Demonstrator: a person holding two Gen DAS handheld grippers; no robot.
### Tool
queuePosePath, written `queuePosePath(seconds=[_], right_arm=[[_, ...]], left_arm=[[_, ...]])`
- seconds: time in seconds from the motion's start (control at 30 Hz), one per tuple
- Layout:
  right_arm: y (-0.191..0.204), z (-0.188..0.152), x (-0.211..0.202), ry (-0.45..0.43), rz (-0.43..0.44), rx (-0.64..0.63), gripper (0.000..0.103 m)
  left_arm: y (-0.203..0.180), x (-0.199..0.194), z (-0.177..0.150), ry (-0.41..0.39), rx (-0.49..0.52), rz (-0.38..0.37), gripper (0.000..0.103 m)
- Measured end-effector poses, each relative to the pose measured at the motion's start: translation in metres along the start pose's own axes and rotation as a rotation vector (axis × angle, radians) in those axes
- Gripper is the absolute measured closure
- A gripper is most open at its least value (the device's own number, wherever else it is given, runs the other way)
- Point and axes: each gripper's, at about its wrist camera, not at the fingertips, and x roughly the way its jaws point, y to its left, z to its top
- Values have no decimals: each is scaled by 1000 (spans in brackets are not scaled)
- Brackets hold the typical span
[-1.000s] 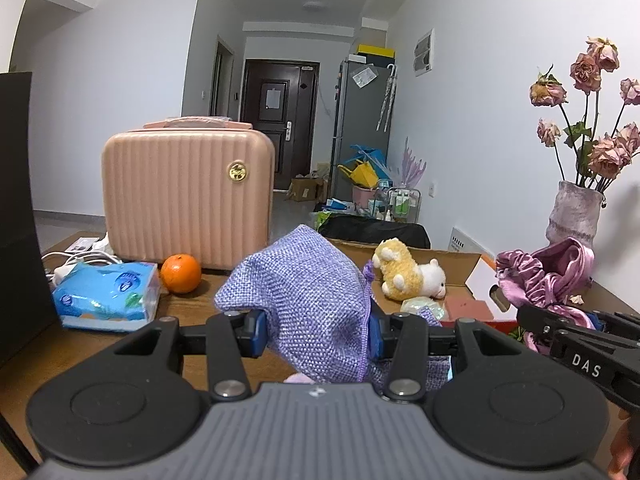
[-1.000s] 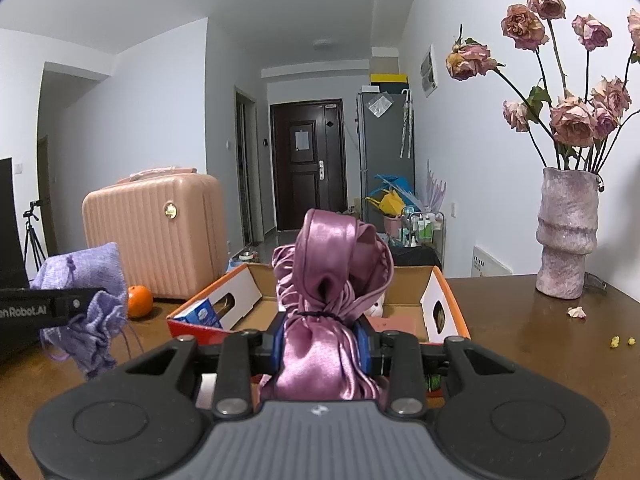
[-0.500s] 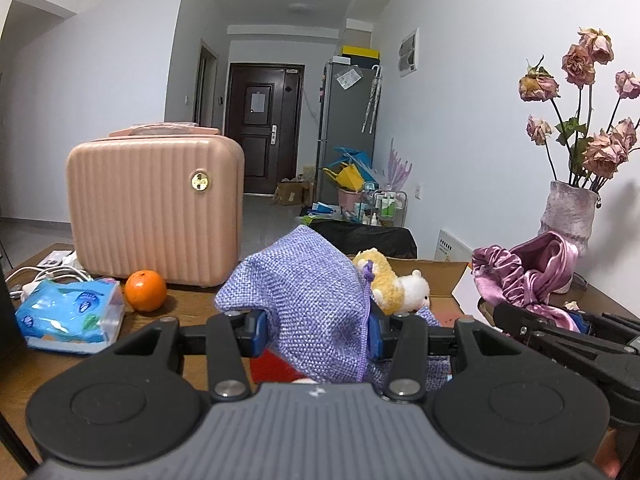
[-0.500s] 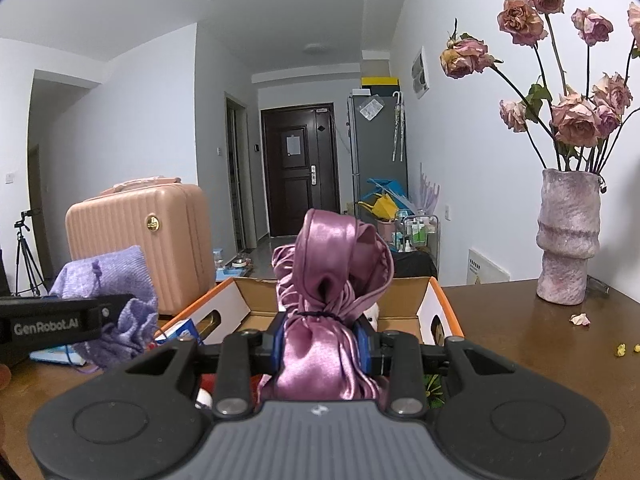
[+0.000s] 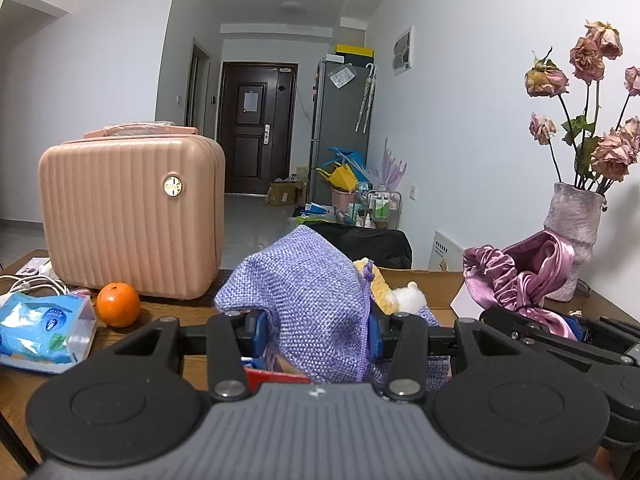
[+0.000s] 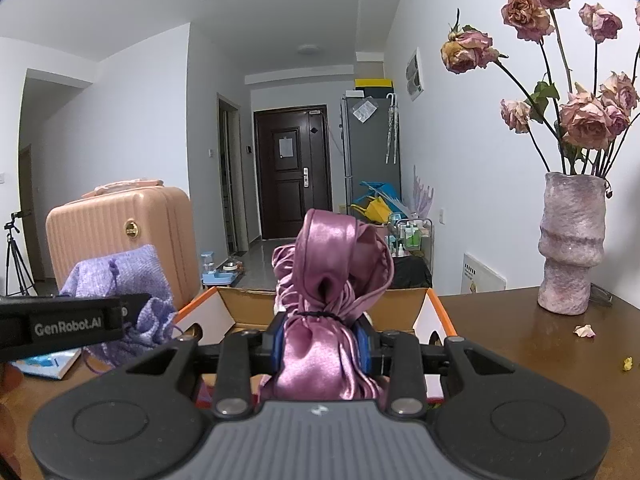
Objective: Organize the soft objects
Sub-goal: 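Carry the pouch in the left tool and scrunchie in the right tool over the box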
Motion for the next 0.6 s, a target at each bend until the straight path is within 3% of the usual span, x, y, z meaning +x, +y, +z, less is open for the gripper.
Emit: queuePosePath(seconds=[0.6], right_arm=[[-17,12,49,0,-47,19,70]], left_arm=[[2,36,12,1,-9,-4,57]])
